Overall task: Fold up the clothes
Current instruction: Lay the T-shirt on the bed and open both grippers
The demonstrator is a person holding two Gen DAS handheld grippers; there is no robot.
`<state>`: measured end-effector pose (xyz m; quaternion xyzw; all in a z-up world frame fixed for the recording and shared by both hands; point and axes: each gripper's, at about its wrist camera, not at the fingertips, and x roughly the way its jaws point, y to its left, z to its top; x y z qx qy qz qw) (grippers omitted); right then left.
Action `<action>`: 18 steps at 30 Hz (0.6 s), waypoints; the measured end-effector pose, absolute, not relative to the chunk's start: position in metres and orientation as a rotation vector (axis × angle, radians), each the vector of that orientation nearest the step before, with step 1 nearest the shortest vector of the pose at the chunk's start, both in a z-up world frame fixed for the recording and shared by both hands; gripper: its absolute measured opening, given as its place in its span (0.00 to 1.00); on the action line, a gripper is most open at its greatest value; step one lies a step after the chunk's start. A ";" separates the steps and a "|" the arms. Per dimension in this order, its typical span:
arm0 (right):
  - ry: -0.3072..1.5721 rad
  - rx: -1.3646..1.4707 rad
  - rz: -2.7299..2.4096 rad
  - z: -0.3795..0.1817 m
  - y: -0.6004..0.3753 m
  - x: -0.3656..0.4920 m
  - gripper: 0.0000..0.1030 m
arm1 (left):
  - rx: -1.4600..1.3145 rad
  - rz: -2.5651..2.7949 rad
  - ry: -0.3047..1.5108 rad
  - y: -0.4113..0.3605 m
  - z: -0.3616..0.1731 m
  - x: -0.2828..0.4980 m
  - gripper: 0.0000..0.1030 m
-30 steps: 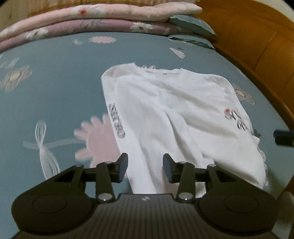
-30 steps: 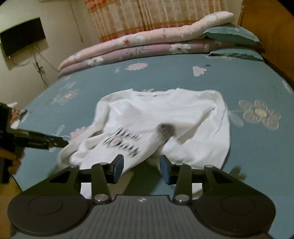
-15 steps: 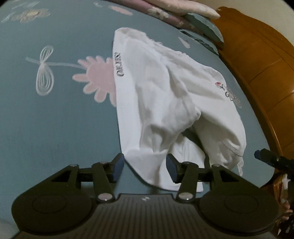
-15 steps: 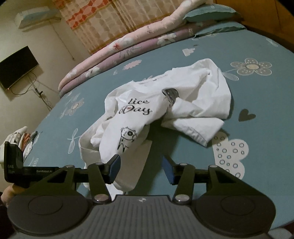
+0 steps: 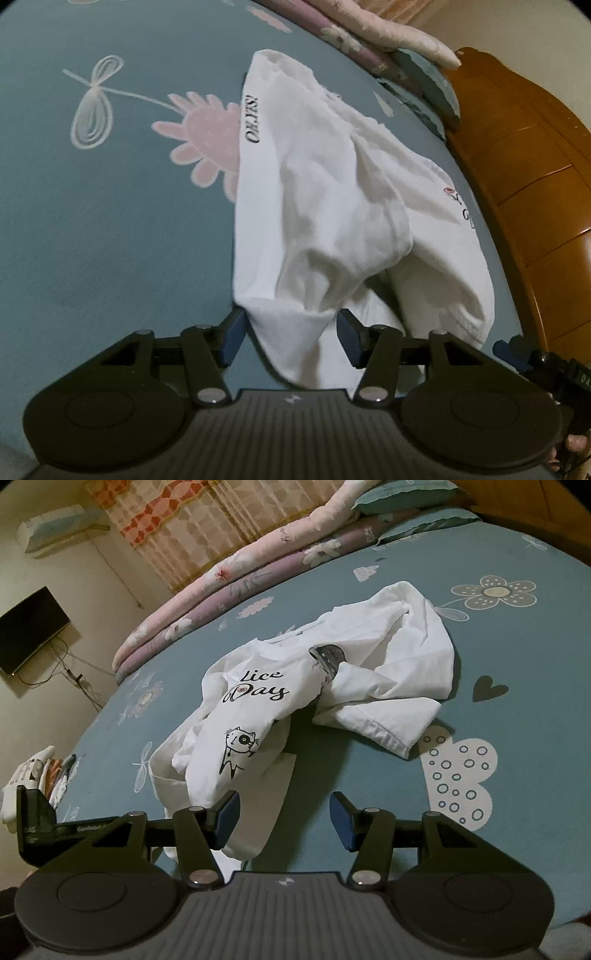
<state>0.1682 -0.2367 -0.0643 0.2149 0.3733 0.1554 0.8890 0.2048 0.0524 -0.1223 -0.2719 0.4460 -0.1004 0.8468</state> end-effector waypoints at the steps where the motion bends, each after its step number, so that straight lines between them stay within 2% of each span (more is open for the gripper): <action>1: 0.777 0.445 0.324 -0.064 -0.237 0.169 0.57 | -0.571 -0.215 0.931 0.051 -0.122 0.207 0.52; 7: 0.780 0.450 0.319 -0.067 -0.236 0.171 0.57 | -0.607 -0.221 0.885 0.051 -0.127 0.222 0.52; 14: 0.790 0.445 0.324 -0.070 -0.234 0.174 0.57 | -0.583 -0.241 0.837 0.049 -0.130 0.204 0.52; 17: 0.797 0.442 0.328 -0.071 -0.231 0.176 0.57 | -0.524 -0.236 0.823 0.043 -0.128 0.203 0.48; 18: 0.798 0.439 0.332 -0.072 -0.229 0.176 0.57 | -0.487 -0.227 0.821 0.038 -0.126 0.204 0.43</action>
